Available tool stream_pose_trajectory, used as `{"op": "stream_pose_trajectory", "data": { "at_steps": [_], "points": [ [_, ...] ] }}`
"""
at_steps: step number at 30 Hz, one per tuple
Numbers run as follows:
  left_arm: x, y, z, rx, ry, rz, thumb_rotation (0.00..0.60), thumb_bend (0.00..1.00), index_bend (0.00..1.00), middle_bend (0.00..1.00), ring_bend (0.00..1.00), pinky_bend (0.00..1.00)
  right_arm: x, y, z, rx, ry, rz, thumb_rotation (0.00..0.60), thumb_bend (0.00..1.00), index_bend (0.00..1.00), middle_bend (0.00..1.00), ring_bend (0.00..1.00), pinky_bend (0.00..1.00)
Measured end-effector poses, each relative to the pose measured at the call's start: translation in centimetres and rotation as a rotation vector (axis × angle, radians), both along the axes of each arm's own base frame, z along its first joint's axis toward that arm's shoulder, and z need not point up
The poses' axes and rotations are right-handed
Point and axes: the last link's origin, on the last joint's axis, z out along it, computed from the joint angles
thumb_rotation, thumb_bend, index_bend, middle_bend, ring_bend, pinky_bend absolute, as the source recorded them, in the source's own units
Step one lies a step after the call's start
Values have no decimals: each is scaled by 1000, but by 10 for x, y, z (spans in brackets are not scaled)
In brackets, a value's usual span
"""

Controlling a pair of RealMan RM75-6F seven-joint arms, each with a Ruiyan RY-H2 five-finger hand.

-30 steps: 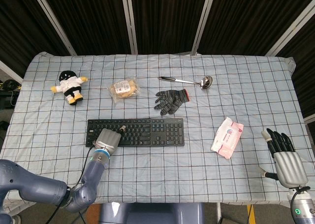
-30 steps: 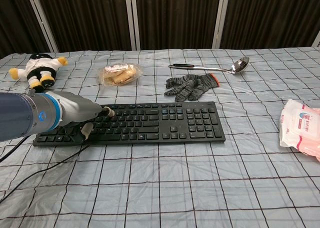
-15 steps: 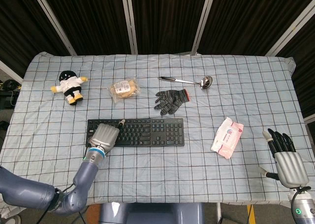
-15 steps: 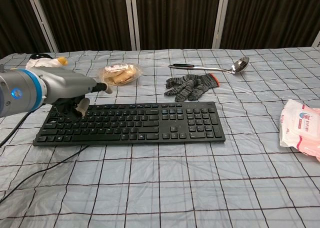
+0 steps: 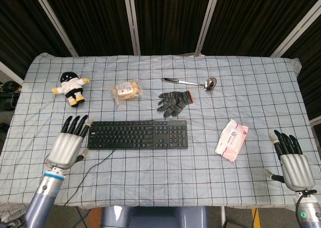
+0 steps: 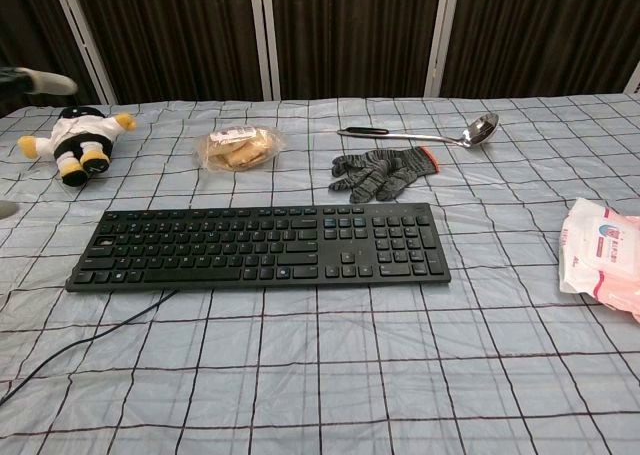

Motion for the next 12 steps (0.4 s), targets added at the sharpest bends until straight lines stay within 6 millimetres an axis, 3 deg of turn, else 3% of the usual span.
{"op": "stream_pose_trajectory", "data": {
  "at_steps": [6,12],
  "points": [
    [-47,-30,27,126,-13,-3,600,134,0,0,0,0,1,0,0,-9,3,9,600,64,12,0,0,0],
    [-79,-53,42,182,-18,-16,600,130,0,0,0,0,2,0,-2,-11,6,24,600,65,12,0,0,0]
  ]
}}
